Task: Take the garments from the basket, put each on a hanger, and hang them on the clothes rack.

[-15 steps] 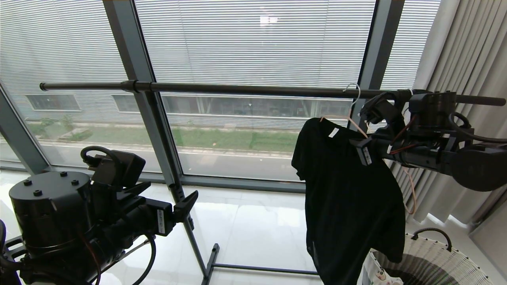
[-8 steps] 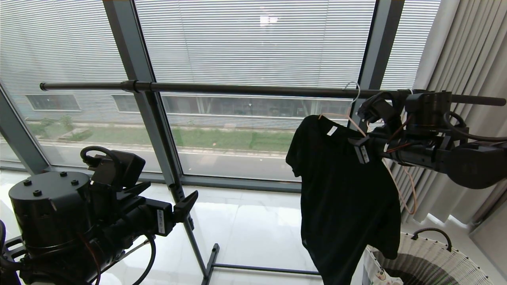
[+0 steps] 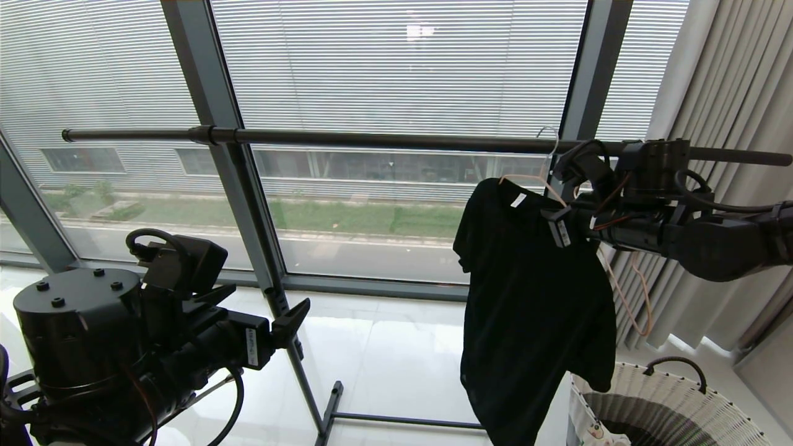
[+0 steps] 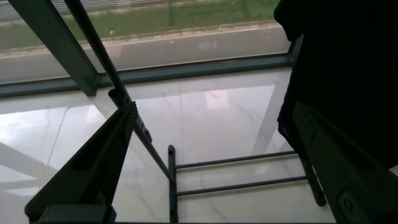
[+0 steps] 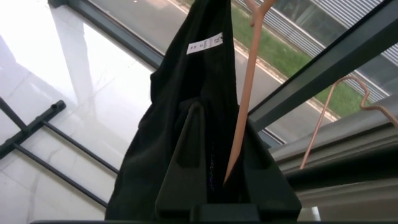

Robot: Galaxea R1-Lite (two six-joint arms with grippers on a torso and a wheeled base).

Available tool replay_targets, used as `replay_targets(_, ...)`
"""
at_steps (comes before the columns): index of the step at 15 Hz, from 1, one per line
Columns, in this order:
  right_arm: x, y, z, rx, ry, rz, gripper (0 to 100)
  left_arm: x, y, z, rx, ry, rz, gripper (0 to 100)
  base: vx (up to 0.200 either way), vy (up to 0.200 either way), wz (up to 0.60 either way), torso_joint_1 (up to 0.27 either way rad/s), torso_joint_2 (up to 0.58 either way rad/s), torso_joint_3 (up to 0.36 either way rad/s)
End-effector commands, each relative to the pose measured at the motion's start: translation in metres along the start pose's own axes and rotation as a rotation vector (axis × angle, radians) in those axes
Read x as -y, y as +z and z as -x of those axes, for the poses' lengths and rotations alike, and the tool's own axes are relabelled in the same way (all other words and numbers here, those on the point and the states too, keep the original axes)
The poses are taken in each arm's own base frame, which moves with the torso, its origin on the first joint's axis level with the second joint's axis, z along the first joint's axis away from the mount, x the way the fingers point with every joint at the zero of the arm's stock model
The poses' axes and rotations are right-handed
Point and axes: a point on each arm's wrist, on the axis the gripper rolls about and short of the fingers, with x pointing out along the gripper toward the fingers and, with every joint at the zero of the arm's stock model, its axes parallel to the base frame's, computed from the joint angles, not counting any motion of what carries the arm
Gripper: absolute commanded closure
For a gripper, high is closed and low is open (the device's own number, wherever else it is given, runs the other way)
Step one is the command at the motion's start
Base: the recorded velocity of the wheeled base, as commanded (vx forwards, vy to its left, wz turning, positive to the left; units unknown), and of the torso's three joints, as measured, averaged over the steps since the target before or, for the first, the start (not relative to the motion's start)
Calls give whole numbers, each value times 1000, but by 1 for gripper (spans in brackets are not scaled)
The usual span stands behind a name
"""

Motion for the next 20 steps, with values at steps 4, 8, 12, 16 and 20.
replay_targets(4,0,-6,-7,-17,3,-1,100,1,0,0,2,-6,-9,0,0,0,0,0,0,0)
replay_targets(8,1,1,3,-2,4,-8,0,4,0,1,3,-18,-13,0,0,0,0,0,0,0)
replay_targets(12,9,24,60,0,-1,-18,0,1,0,4,7,-5,-9,0,0,0,0,0,0,0)
replay_targets(16,27,38,145,-77,-36,-51,0,-7,-11,13,-18,64,-6,0,0,0,0,0,0,0)
replay_targets(20,53,20,192,-149,-176,-58,0,-10,-17,24,-17,69,-5,0,0,0,0,0,0,0)
